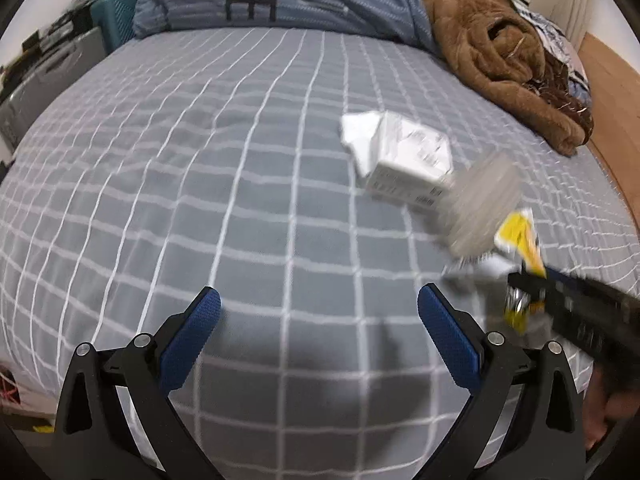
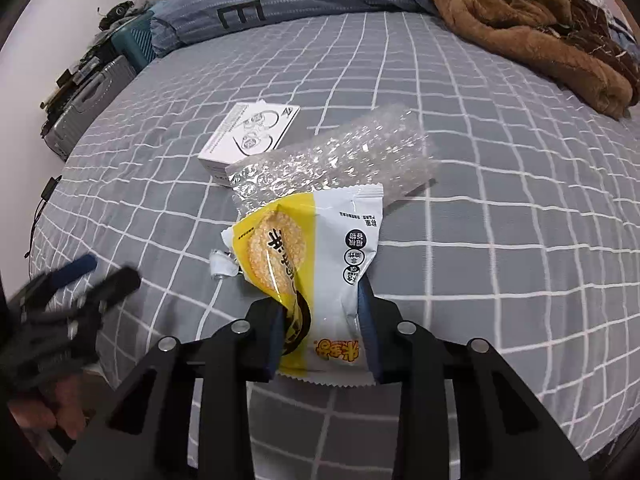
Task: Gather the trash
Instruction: 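Grasp the yellow snack packet with the right tool while the left tool grasps the white leaflet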
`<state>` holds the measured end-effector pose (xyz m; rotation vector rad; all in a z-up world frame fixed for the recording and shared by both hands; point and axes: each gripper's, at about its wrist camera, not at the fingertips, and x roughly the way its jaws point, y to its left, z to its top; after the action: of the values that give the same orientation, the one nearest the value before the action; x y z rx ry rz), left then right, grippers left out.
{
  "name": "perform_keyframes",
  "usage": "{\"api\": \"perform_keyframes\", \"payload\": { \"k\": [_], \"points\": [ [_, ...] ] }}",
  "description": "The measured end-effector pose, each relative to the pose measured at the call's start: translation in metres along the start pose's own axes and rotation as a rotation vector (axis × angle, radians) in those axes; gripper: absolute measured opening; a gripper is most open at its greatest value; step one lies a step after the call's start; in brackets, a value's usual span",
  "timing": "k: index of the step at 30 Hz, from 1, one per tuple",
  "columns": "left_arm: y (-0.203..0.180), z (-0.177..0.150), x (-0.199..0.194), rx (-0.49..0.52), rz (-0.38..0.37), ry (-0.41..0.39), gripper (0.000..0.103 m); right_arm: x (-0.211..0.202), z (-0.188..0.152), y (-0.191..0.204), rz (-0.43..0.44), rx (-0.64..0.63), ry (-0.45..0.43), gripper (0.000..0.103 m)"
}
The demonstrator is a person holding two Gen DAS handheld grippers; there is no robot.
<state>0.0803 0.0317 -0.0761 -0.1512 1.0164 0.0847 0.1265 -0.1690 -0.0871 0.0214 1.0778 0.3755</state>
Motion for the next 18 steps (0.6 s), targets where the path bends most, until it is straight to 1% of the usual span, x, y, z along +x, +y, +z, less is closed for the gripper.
{"api": "perform_keyframes", "payload": {
  "k": [3,5,9,14,18],
  "points": [
    [-0.015,0.022,0.000,0.006,-0.009,-0.017,0.097,-0.013,-0.004,-0.009,-0.009,-0.004,-0.018,0.031],
    [-0.023,0.035,0.001,0.002,-0.025,-0.022,0.097,-0.022,-0.005,-0.018,-0.030,-0.008,-0.032,0.031],
    [-0.047,0.065,0.009,0.046,-0.020,-0.052,0.097,-0.037,-0.003,-0.041,-0.065,-0.001,-0.060,0.031],
    [-0.070,0.091,0.036,0.090,0.002,-0.031,0.097,-0.049,0.000,-0.065,-0.079,0.014,-0.088,0.031],
    [-0.080,0.099,0.057,0.109,0.018,-0.007,0.096,-0.048,-0.001,-0.077,-0.089,0.016,-0.089,0.031]
  ]
}}
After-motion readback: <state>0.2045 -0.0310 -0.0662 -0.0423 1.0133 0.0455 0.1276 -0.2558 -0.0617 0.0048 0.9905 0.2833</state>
